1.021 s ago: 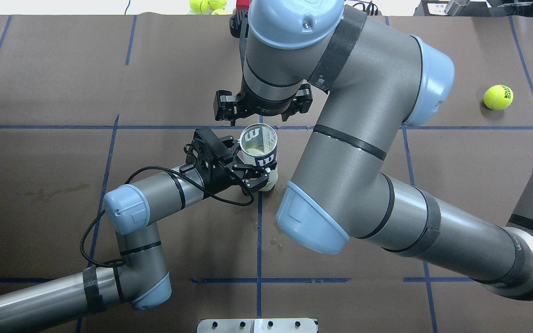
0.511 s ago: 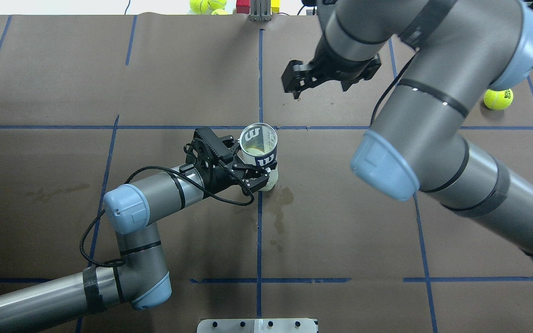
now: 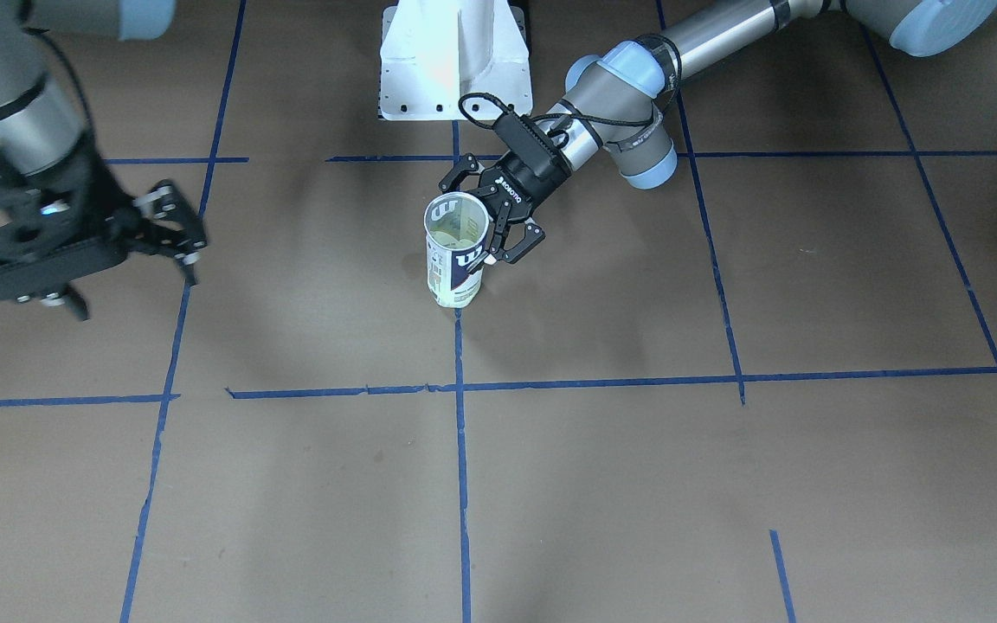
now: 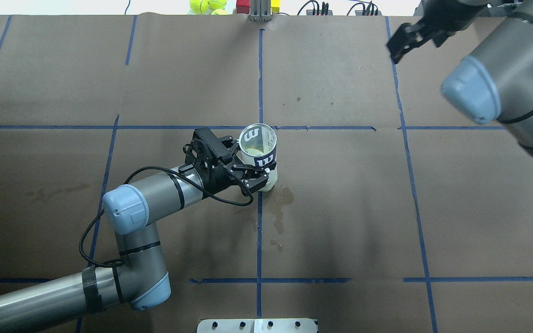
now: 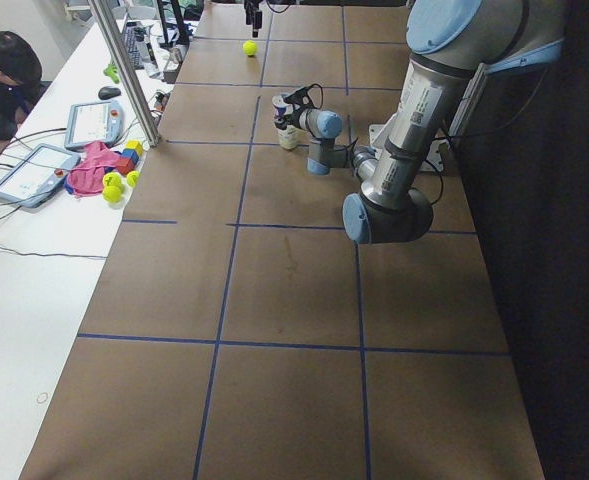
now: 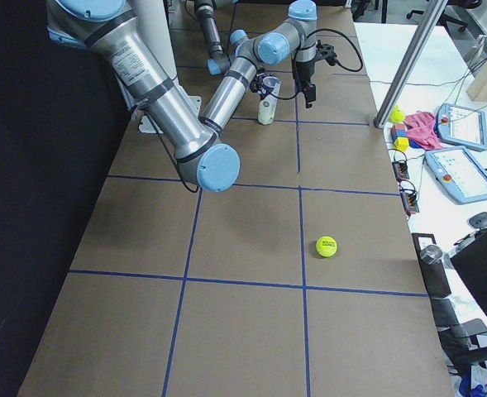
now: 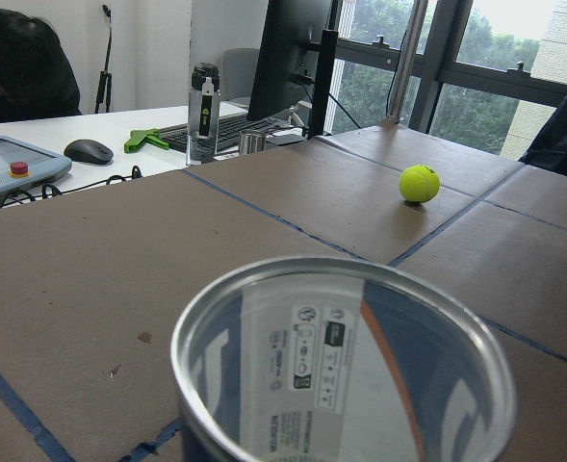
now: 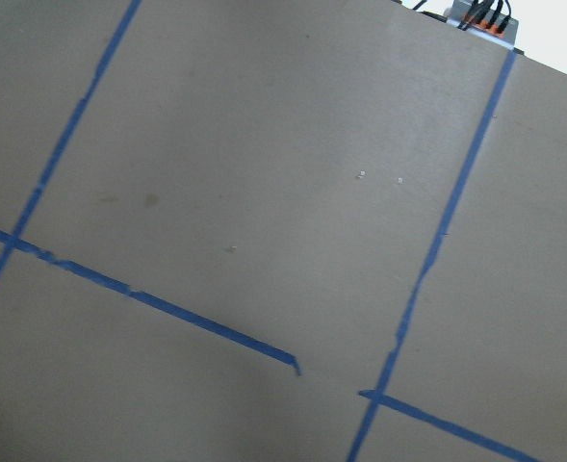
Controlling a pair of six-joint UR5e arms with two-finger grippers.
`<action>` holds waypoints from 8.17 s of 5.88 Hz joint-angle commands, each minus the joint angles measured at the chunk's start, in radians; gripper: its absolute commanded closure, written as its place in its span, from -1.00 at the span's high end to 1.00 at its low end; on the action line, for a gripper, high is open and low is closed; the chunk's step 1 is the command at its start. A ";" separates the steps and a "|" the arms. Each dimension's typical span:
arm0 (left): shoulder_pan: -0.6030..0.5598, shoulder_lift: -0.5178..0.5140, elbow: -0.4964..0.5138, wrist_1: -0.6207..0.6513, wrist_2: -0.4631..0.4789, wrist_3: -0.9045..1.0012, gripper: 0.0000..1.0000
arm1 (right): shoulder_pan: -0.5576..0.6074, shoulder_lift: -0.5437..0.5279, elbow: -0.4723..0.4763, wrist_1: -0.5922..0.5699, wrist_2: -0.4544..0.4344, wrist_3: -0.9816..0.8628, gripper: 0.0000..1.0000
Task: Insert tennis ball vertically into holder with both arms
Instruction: 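Withdraw the right gripper toward the Wilson ball, then lower the right gripper onto the Wilson ball and grasp it, then carry the Wilson ball with the right gripper above the can's opening, then open the right gripper to drop the Wilson ball into the can, then raise the right gripper away while the left gripper releases the can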
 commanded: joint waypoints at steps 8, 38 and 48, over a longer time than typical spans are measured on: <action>-0.001 -0.001 -0.001 0.000 0.002 0.002 0.61 | 0.169 -0.265 -0.656 0.791 0.084 -0.411 0.99; 0.002 -0.007 0.002 0.003 0.002 0.063 0.63 | -0.495 0.294 0.082 -0.041 -0.262 0.788 0.73; -0.007 -0.010 -0.088 0.000 0.008 0.066 0.99 | -0.341 0.242 0.114 -0.044 -0.149 0.660 0.98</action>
